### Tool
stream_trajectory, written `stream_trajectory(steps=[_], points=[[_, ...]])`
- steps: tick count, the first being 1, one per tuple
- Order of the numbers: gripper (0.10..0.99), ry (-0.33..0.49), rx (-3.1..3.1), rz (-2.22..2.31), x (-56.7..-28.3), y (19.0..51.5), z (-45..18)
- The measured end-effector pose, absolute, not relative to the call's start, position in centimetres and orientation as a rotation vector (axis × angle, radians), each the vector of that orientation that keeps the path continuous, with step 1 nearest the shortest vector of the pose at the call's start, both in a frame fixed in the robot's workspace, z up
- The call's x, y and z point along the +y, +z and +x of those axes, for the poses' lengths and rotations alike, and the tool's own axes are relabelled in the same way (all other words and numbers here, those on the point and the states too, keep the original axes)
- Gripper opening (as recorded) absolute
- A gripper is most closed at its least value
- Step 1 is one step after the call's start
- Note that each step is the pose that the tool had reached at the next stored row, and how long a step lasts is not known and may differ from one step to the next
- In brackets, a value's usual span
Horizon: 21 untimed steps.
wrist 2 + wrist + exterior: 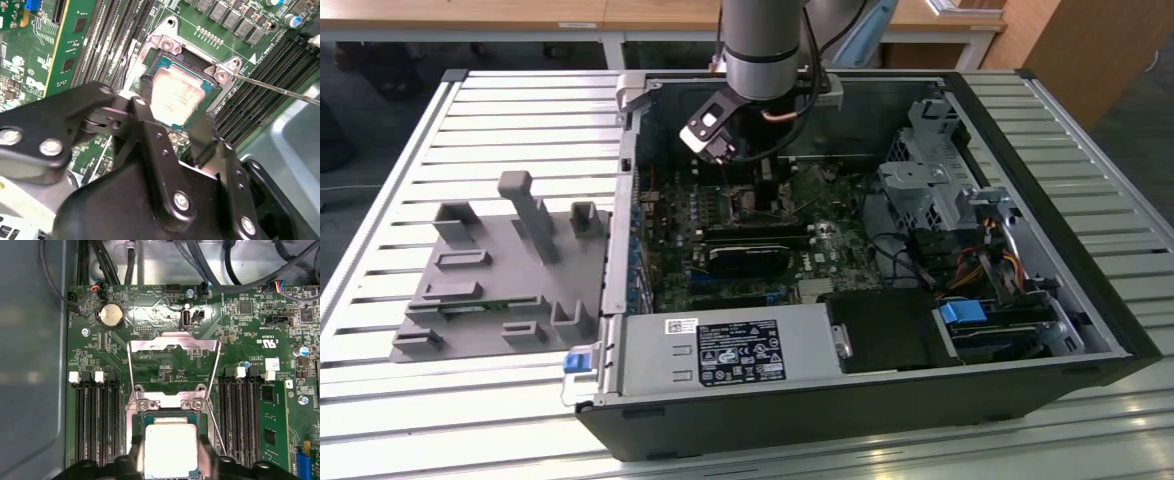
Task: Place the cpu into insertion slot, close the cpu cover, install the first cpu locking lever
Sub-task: 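Place the cpu into insertion slot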
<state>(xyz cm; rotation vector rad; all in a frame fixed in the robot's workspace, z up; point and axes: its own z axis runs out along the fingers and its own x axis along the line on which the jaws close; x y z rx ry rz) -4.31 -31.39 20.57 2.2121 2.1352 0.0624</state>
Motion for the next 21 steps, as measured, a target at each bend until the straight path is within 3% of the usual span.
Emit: stream_trajectory(steps=[1,3,4,6,9,10,13,14,21], points=[[0.537,0.062,2.136,2.212,-31.44,20.57,-4.31],[0.420,0.060,2.136,2.213,-31.52,20.59,-4.29],[0.420,0.059,2.137,2.214,-31.54,20.61,-4.28],[0.302,0.055,2.139,2.216,-31.55,20.68,-4.26],[0.243,0.052,2.141,2.218,-31.55,20.82,-4.25],[0.180,0.051,2.142,2.219,-31.54,20.86,-4.24],[0.165,0.047,2.144,2.221,-31.55,21.02,-4.23],[0.106,0.047,2.145,2.222,-31.55,21.06,-4.23],[0.106,0.058,2.150,2.227,-31.58,21.21,-4.23]])
